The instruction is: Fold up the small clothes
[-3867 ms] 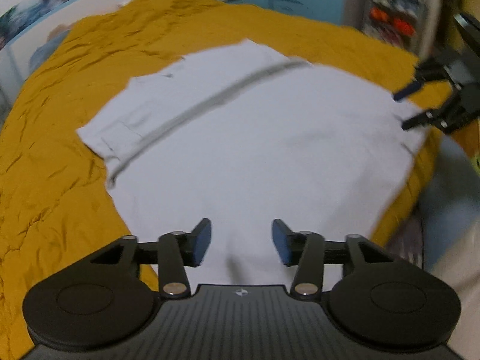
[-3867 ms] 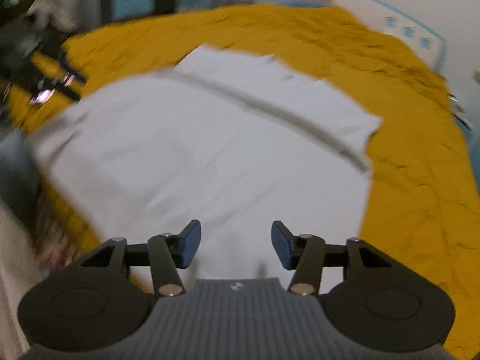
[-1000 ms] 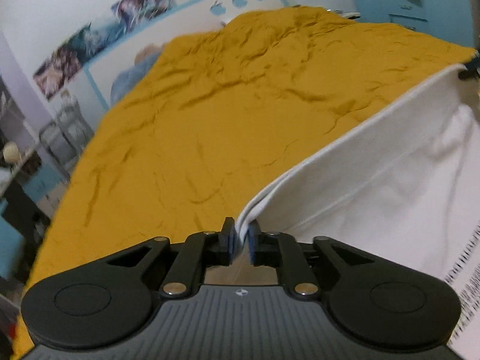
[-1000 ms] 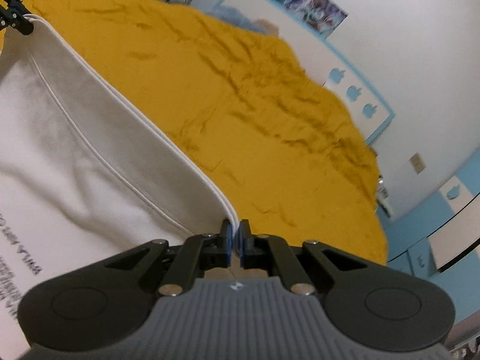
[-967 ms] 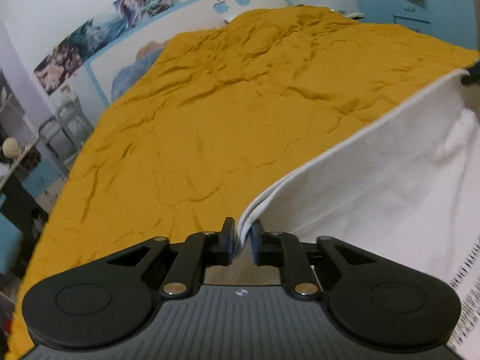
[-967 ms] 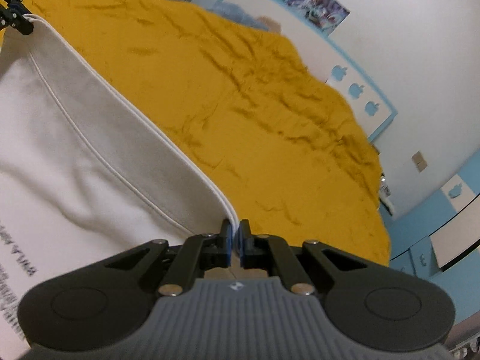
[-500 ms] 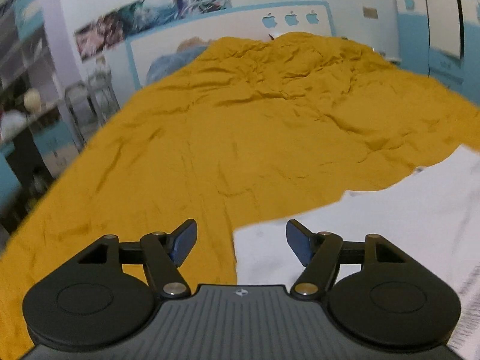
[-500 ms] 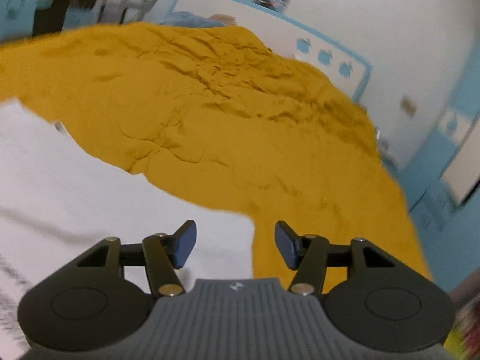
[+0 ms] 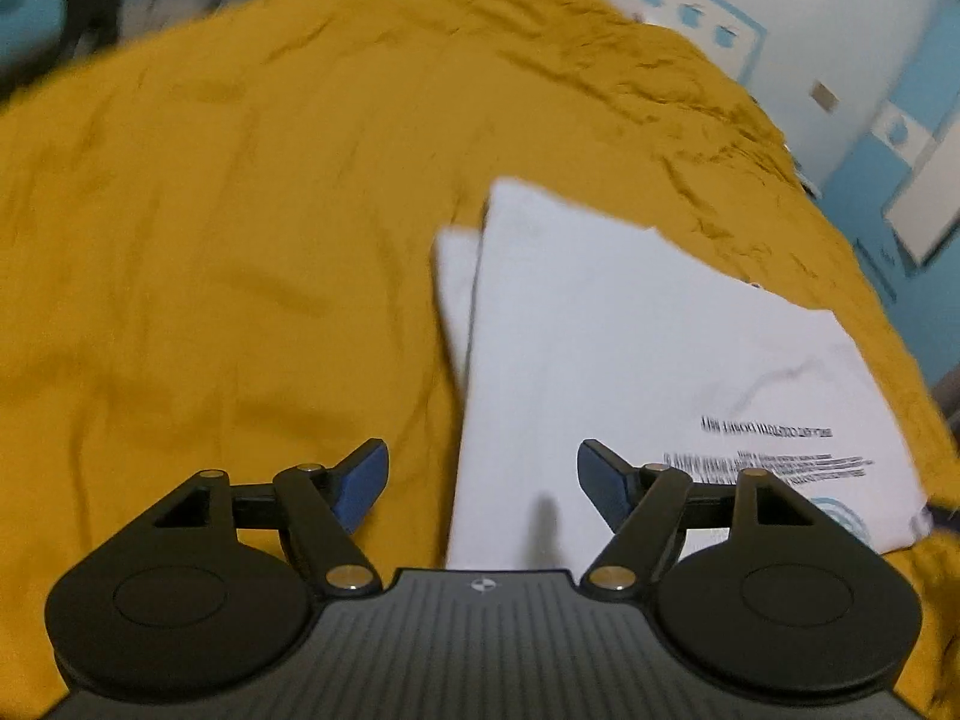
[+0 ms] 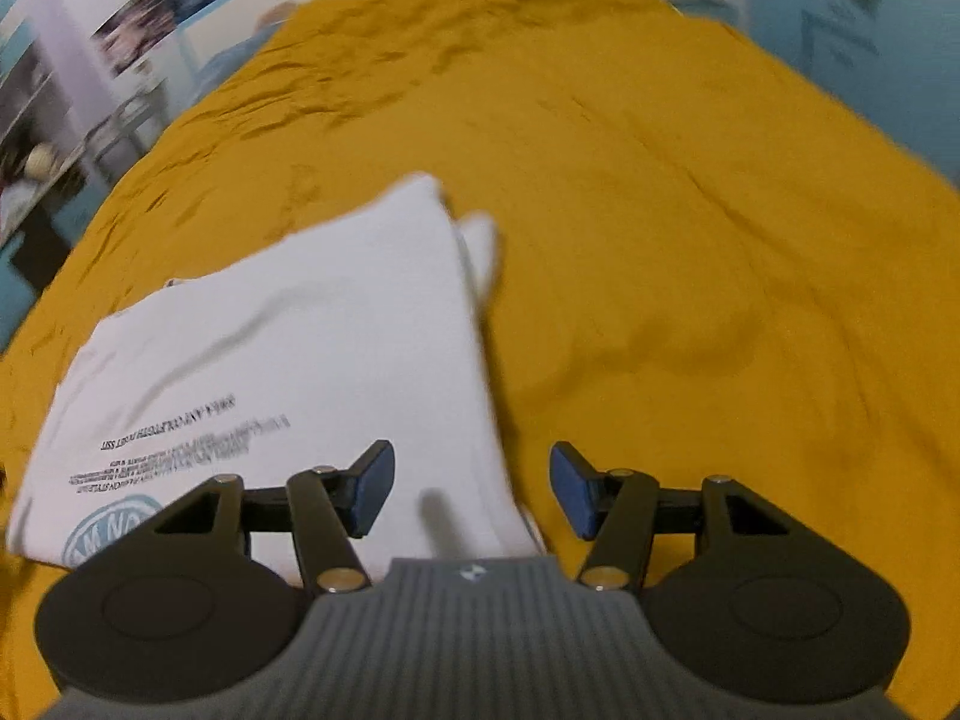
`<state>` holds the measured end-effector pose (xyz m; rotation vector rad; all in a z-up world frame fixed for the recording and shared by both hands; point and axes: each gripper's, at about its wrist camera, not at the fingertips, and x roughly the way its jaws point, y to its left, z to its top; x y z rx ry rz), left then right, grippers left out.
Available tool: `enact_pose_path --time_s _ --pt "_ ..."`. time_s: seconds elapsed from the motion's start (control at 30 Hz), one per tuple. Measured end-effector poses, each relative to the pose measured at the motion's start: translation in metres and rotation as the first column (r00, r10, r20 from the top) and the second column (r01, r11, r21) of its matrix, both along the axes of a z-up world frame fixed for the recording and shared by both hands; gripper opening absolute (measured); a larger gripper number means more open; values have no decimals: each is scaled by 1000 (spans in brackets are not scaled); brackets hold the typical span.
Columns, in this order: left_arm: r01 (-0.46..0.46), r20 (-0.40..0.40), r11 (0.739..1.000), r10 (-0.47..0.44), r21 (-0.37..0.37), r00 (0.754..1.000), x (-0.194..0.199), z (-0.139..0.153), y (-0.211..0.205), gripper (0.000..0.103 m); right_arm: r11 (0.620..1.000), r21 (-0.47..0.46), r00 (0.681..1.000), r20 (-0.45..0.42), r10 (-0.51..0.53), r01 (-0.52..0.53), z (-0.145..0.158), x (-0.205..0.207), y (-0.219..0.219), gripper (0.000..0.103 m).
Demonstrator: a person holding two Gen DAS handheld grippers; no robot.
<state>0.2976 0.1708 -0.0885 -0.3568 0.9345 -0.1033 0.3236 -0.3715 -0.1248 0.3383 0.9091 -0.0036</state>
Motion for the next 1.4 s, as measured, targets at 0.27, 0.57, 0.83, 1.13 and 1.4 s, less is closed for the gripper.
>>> enact_pose_path --time_s 0.27,0.57,0.83,1.13,1.4 --pt "-160 -74 933 144 -321 987 -27 -47 20 64 860 452 970 -53 -239 236 -58 -38 -42 28" --pt "-210 15 949 220 -237 975 -16 -3 9 16 839 479 957 -9 -291 260 -47 -35 -34 3" --pt "-212 91 948 239 -238 967 -39 64 12 13 839 507 950 107 -292 201 46 -65 -42 1" --pt "-142 -67 983 135 -115 989 -101 37 -9 13 854 452 958 1 -287 256 56 -180 -53 1" --pt "-86 -136 992 99 94 986 -93 -14 -32 24 886 348 951 -78 -299 306 -15 -204 -44 0"
